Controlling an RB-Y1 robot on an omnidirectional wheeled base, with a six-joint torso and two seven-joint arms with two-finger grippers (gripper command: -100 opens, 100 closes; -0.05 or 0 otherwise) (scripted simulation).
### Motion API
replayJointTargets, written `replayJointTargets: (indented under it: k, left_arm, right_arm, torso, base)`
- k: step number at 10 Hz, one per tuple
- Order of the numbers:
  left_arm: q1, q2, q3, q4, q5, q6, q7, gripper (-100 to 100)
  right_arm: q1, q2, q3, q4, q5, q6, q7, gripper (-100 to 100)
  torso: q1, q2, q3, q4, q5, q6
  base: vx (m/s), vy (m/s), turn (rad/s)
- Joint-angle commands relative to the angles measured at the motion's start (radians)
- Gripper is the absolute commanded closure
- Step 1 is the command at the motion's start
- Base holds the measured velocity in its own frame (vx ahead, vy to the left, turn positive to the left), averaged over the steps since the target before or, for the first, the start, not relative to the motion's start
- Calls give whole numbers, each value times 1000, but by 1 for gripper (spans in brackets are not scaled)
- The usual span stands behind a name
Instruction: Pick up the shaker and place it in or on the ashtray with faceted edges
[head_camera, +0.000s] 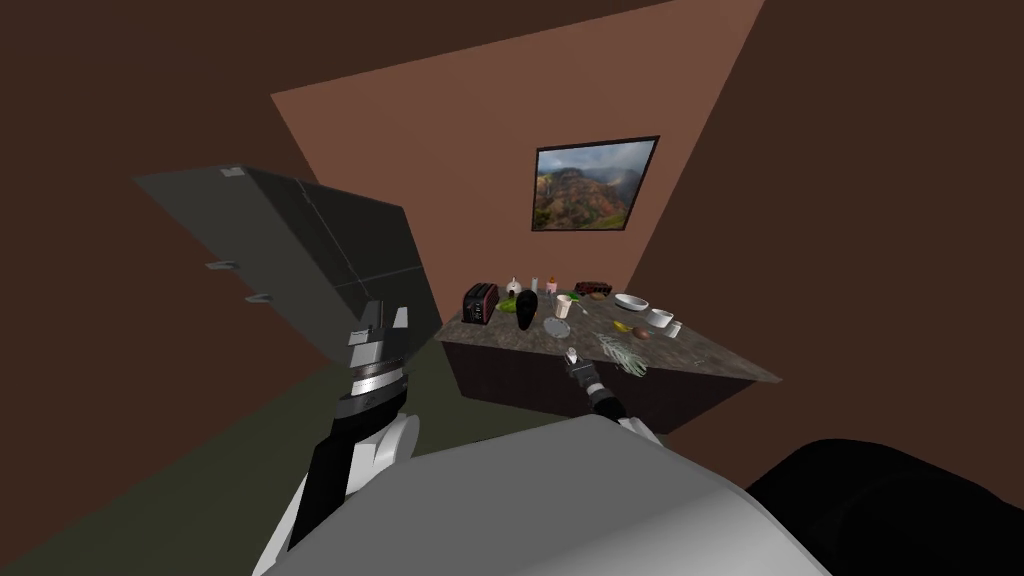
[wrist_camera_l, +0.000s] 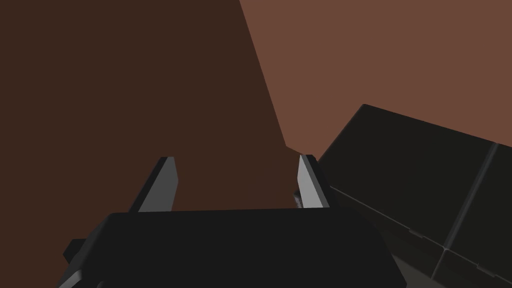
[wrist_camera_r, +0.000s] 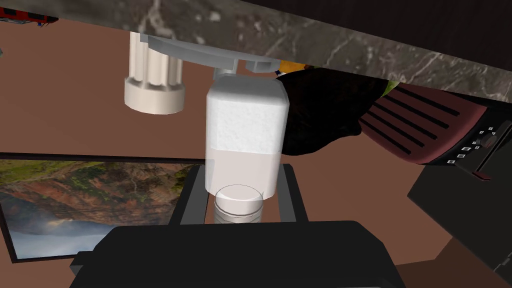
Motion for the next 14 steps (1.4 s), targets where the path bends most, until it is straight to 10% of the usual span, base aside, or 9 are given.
replayJointTargets:
  k: [1,14]
  left_arm:
    - [0,0,0,0,0,0,0,0]
    - [0,0,0,0,0,0,0,0]
  right_arm:
    - [-29,0,-2,0,11,30,-10,100]
    - [-280,-25,-17,16,111,222,-41,100]
  torso:
    - [0,0,0,0,0,0]
    - [5,-4,-2,-1,2,2]
  base:
    - [64,-5,-2]
    - [77,0,-24]
